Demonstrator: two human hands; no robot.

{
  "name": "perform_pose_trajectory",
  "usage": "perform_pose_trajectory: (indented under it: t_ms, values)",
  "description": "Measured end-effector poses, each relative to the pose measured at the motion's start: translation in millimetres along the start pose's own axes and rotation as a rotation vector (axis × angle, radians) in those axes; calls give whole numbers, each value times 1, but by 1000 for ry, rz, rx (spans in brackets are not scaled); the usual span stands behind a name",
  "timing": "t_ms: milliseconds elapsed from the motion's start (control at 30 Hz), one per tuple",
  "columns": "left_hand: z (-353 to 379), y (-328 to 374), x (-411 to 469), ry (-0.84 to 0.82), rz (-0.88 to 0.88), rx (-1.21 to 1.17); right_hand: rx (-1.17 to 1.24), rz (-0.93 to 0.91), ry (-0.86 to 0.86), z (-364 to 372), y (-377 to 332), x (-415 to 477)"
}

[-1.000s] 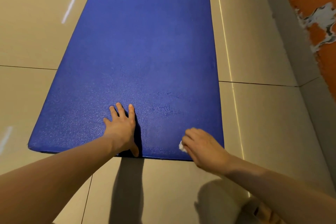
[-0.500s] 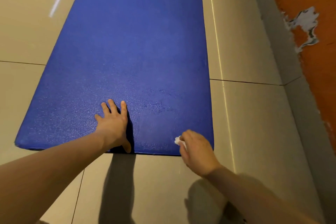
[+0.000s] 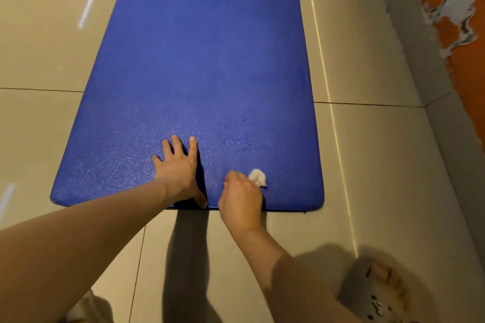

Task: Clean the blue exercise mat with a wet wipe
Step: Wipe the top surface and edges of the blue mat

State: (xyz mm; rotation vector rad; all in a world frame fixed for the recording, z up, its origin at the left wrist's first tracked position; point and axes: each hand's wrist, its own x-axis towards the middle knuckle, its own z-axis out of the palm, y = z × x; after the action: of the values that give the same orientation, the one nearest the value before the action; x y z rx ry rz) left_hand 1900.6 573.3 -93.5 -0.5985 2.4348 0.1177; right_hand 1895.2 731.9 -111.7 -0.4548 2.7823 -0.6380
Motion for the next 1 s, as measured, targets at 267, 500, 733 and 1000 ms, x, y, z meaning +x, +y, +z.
perform_pose_trajectory:
  t_ms: [267, 500, 733, 1000]
  values:
    - [1, -2, 3, -16, 14, -11, 161, 126, 60, -39, 72, -2]
    - [1, -2, 4, -18, 15, -26, 195, 78, 74, -32, 66, 0]
    - [8, -2, 7, 17, -9, -11, 88, -135, -59, 19, -23, -1]
    - [3, -3, 4, -24, 21, -13, -70, 44, 28, -40, 85, 10]
